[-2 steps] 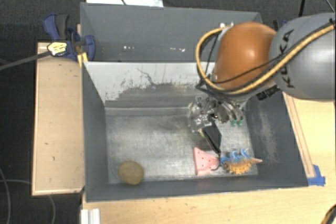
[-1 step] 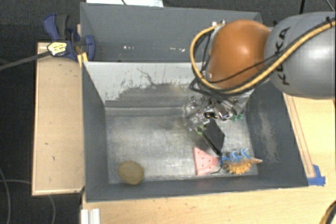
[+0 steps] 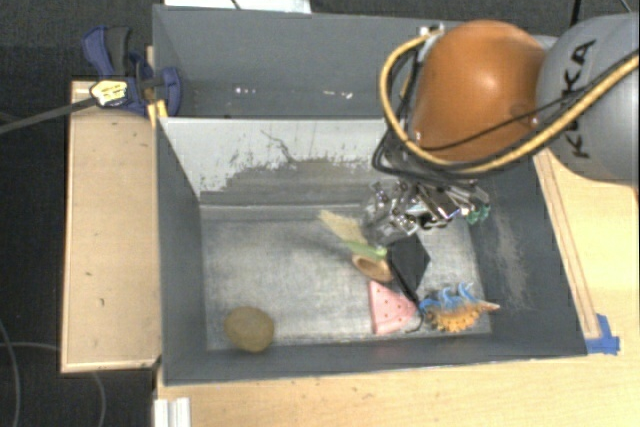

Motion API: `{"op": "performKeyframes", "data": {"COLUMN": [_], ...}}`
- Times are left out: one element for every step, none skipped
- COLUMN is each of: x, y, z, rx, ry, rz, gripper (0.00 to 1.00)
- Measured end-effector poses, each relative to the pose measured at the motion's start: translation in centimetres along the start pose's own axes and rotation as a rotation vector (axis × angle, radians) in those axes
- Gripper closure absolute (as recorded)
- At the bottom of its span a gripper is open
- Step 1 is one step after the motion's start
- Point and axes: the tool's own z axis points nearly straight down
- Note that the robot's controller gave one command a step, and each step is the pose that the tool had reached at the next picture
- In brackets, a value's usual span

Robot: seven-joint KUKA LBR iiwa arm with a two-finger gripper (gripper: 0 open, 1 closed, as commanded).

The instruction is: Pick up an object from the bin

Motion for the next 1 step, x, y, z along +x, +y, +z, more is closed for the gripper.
{"op": "performKeyframes", "data": {"x": [-0.34], "y": [-0.44], "z": [-7.03], "rx": [0.003], "ry": [-0.006], "rz": [0.075], "gripper": [1.0]}}
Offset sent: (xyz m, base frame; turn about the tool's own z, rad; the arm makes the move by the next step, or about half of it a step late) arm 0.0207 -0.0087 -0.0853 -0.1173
